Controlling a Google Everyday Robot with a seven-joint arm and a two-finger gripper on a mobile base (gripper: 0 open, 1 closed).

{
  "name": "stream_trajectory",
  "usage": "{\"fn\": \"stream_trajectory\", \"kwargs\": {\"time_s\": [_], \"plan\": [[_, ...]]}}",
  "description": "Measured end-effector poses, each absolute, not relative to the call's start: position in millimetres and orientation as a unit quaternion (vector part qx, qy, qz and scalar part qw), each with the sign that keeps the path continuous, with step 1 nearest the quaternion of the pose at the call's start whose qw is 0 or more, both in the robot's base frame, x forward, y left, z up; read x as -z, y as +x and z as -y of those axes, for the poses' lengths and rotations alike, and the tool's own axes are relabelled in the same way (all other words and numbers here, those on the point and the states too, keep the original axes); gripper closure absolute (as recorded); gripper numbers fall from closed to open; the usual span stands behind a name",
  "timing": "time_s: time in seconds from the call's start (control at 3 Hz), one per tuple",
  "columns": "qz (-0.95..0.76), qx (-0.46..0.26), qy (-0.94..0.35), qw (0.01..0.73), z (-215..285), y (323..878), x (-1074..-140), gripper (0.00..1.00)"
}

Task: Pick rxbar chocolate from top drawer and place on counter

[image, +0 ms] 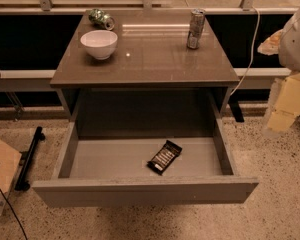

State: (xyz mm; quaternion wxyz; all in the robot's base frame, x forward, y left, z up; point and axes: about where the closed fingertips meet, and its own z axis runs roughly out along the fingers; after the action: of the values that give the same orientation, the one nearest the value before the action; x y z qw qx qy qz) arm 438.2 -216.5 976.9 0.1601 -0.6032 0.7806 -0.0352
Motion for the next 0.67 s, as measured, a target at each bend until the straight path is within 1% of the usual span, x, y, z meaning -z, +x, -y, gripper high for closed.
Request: {"fn": "stream_trajectory", "kwargs": {"time_s": [0.33,0.67], "plan": [[-0.781,0.035,-0.603,0.160,216.5,438.2,-976.9,0.00],[-0.779,0.026,-0.600,0.180,214.1,440.0,-975.2,0.00]]}}
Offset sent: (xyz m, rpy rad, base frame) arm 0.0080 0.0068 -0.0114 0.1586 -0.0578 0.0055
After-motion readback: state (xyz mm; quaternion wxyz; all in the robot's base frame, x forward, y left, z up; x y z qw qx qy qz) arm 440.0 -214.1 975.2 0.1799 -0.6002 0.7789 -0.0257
